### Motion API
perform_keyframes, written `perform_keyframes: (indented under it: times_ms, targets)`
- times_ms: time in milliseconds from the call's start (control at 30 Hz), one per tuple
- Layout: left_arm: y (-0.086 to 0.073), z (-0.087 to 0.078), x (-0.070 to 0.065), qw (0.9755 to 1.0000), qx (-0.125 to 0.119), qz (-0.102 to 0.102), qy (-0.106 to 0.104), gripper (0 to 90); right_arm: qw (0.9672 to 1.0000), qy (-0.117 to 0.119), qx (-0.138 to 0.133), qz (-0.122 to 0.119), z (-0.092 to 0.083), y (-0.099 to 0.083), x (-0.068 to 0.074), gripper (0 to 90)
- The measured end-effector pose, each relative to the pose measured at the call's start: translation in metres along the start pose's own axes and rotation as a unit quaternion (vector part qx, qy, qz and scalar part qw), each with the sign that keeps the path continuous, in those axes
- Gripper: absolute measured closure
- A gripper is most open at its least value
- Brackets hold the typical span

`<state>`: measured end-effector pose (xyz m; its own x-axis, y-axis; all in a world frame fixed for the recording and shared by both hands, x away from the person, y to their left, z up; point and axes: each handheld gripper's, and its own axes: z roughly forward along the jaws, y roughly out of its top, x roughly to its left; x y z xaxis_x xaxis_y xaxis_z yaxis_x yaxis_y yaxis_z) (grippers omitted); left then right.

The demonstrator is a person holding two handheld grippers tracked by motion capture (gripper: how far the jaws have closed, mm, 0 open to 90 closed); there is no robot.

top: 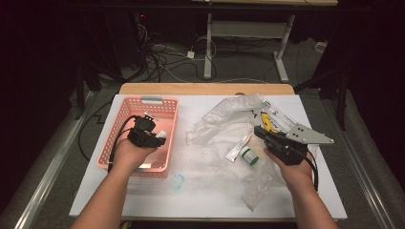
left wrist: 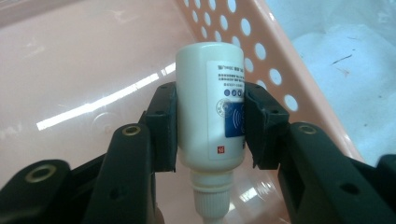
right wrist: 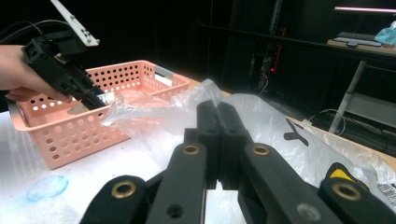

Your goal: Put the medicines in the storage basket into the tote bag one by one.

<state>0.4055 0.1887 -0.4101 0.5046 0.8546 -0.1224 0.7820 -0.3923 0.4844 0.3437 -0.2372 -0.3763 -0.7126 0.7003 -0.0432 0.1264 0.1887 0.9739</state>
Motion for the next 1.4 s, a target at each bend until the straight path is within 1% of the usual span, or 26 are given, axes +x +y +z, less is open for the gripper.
perform_keyframes:
  times_ms: [167, 200, 267, 333, 433, 500, 567, 733, 833, 933, 1000, 1167, 1300, 1333, 1400]
  targets:
    - [-0.011, -0.008, -0.002, 0.9997, -0.024, -0.004, -0.004, 58.0, 1.0, 0.001, 0.0, 0.0, 0.0, 0.0, 0.0, 90.0]
    - [-0.013, -0.01, -0.003, 0.9995, -0.031, -0.005, -0.005, 57.9, 1.0, 0.0, 0.001, 0.0, 0.0, 0.0, 0.0, 90.0]
    - [-0.018, -0.014, -0.004, 0.9985, -0.053, 0.001, -0.012, 57.9, 1.0, 0.0, 0.002, 0.0, 0.001, 0.0, 0.001, 90.0]
    - [-0.023, -0.016, -0.007, 0.9979, -0.064, 0.005, -0.008, 58.0, 1.0, 0.0, 0.003, -0.001, 0.001, 0.0, 0.001, 90.0]
    - [-0.029, -0.019, -0.01, 0.9969, -0.078, 0.005, -0.007, 58.0, 1.0, 0.0, 0.002, -0.003, 0.001, 0.0, 0.002, 90.0]
    - [-0.034, -0.02, -0.012, 0.9959, -0.09, 0.005, -0.01, 57.9, 1.0, 0.001, 0.003, -0.002, 0.001, 0.0, 0.002, 90.0]
    - [-0.039, -0.02, -0.013, 0.9944, -0.103, 0.01, -0.022, 57.9, 1.0, 0.001, 0.004, -0.003, 0.001, -0.001, 0.002, 90.0]
    - [-0.049, -0.02, -0.017, 0.9916, -0.128, 0.011, -0.013, 57.9, 1.0, 0.001, 0.004, -0.003, 0.002, -0.002, 0.002, 90.0]
    - [-0.054, -0.019, -0.019, 0.9902, -0.139, 0.014, -0.006, 57.9, 1.0, 0.0, 0.005, -0.004, 0.002, -0.002, 0.002, 90.0]
    - [-0.056, -0.021, -0.017, 0.9873, -0.158, 0.007, -0.016, 57.9, 1.0, 0.0, 0.006, -0.004, 0.003, -0.002, 0.002, 90.0]
    - [-0.058, -0.022, -0.017, 0.9865, -0.163, 0.008, -0.013, 57.9, 1.0, 0.001, 0.007, -0.004, 0.004, -0.002, 0.003, 90.0]
    - [-0.061, -0.023, -0.021, 0.9849, -0.172, 0.018, -0.006, 58.0, 1.0, 0.001, 0.005, -0.007, 0.003, -0.002, 0.003, 90.0]
    - [-0.063, -0.025, -0.027, 0.9829, -0.182, 0.027, -0.005, 57.9, 1.0, 0.001, 0.002, -0.003, 0.001, -0.001, 0.003, 90.0]
    - [-0.063, -0.026, -0.028, 0.982, -0.187, 0.028, -0.006, 58.0, 1.0, 0.001, 0.0, -0.005, 0.001, -0.001, 0.002, 90.0]
    - [-0.063, -0.027, -0.03, 0.9809, -0.192, 0.031, -0.007, 57.9, 1.0, 0.0, -0.001, -0.005, 0.0, 0.0, 0.002, 90.0]
